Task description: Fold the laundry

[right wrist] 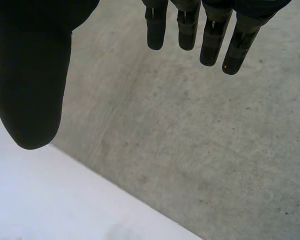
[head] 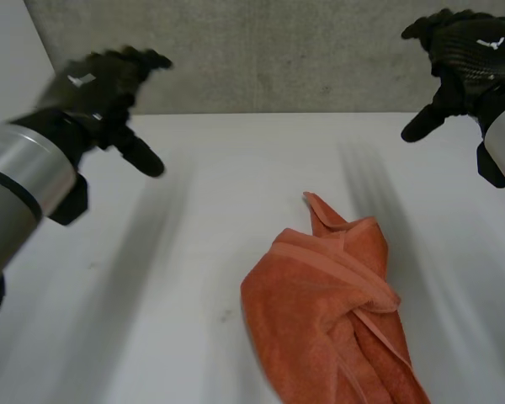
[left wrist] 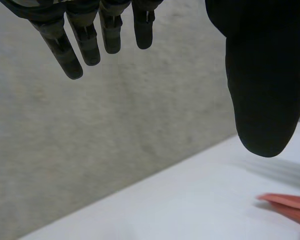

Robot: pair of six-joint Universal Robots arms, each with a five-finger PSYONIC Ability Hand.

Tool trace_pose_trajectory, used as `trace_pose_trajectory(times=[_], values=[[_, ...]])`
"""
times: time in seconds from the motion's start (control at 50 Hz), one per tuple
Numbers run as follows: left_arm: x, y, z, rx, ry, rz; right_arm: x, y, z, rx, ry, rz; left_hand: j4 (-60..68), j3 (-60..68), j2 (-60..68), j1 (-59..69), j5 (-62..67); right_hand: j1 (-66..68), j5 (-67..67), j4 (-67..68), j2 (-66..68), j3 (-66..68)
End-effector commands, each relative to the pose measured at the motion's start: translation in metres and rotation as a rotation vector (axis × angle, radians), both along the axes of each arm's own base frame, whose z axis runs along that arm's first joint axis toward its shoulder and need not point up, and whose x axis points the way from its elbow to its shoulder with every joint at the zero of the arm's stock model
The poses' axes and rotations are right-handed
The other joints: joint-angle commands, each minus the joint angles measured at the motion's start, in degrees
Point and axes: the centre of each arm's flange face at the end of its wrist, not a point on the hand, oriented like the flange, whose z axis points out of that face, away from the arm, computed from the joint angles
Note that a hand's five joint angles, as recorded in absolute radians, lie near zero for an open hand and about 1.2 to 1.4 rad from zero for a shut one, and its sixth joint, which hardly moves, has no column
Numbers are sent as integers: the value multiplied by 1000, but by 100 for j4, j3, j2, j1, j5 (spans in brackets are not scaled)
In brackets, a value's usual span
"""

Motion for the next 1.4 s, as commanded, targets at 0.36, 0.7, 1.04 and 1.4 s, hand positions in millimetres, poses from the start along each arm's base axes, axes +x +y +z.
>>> trace_pose_trajectory(times=[0.36,0.7,1.04,1.4], values=[[-137,82,-169,121,-417,-541,-32,6,-136,351,298,64,174,120,199,208,99,-117,-303,-315,-249,-206],[-122,47,-140,-9,-385,-336,4,-41,-197,337,297,163,6833,6779,6858,6868,6759,6871,6686,6674,6740,6783],[-66,-40,-31,-278,-174,-13,20,-95,-46,-16,-50,46,6833,6779,6858,6868,6759,6883,6697,6685,6751,6794],[26,-17,-132,137,-310,167,24,-22,-151,414,218,125,3239,3185,3264,3274,3165,5662,5476,5464,5530,5573]])
